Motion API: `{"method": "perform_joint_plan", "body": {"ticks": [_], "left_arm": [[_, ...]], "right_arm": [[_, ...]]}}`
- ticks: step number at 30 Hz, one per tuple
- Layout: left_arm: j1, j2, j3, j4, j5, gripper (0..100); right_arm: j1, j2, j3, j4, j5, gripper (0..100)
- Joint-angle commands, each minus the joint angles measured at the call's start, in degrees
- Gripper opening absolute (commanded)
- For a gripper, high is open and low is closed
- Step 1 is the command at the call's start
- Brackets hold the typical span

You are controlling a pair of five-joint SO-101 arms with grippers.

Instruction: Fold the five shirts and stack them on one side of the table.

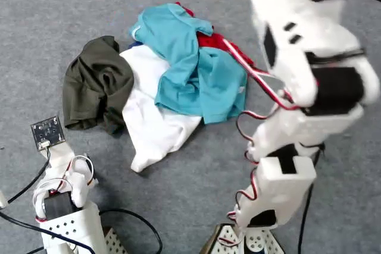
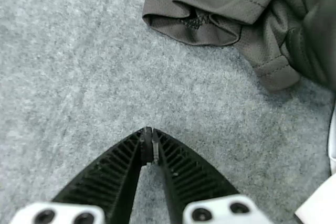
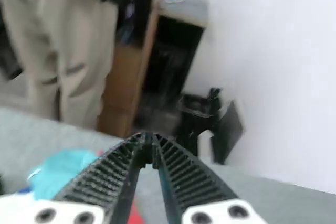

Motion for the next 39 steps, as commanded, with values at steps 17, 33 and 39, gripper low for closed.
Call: {"method": "perform_joint_plan", "body": {"ticks": [17,33,39], "left_arm": [[-0.5,-2.5,0.5,-0.8,0.5,2],[-0.4,-2.4,0.5,-1.1,0.6,2],[-0.5,-2.4,0.5,-0.8,0.4,2]], "right_arm": [[-8.2,16.6,47.2,-0.5,-0.8,34.6],[-7.4,32.0,29.8,3.3,-1.0,0.6],[-5.5,25.7,19.3,5.2,-1.2,0.5]]}}
